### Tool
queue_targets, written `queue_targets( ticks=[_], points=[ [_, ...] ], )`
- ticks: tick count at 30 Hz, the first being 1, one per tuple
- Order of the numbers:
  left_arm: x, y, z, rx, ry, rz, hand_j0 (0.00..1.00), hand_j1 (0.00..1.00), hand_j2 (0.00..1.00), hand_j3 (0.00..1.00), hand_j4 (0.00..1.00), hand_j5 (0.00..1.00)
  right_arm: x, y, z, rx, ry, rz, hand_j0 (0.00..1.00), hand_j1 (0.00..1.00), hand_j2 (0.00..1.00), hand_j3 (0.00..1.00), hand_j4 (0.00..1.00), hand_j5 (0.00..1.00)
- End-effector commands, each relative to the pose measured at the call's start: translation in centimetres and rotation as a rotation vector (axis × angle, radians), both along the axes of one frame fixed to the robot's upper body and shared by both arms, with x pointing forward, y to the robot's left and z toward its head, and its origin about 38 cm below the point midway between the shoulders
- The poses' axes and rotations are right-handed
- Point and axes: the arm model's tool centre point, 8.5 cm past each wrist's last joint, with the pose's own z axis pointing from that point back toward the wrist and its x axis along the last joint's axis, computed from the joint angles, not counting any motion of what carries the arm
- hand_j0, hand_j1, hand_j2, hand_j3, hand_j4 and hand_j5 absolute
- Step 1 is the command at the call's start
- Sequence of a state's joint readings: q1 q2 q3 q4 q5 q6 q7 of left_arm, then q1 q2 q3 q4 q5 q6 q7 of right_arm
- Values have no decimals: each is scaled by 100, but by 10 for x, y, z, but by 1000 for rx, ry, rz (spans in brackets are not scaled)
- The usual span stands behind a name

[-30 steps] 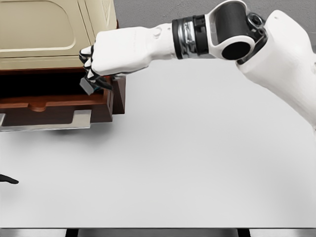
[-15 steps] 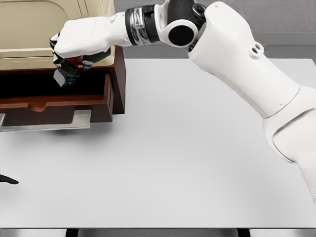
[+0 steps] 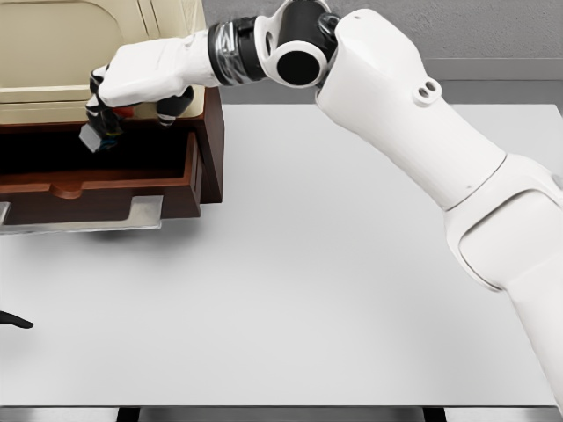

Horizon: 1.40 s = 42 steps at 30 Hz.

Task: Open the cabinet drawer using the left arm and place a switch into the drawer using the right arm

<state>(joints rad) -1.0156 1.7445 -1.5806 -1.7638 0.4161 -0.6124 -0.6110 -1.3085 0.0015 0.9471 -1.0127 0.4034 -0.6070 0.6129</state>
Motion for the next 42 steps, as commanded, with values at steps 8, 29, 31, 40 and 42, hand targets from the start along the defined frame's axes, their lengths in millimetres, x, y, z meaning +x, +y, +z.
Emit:
queue_targets(
  ticks=[8, 29, 31, 40, 42],
  points=[
    [0, 0, 0, -4, 1, 5, 100, 100, 100, 100, 100, 100, 1, 0, -18, -75, -38, -12, 100, 100, 100, 100, 100, 100],
    [0, 0, 0, -4, 1, 5, 100, 100, 100, 100, 100, 100, -31, 21, -36, -139, -73, 101, 100, 100, 100, 100, 100, 100],
    [0, 0, 0, -4, 1, 5, 100, 100, 100, 100, 100, 100, -44, 27, -29, -123, -94, 142, 100, 100, 100, 100, 100, 100],
    [0, 1, 0, -3, 1, 6, 100, 100, 100, 100, 100, 100, -4, -231, 97, 258, -308, -295, 100, 100, 100, 100, 100, 100],
    [0, 0, 0, -4, 1, 5, 100, 100, 100, 100, 100, 100, 18, -326, -1, 171, -94, -537, 100, 100, 100, 100, 100, 100]
  ],
)
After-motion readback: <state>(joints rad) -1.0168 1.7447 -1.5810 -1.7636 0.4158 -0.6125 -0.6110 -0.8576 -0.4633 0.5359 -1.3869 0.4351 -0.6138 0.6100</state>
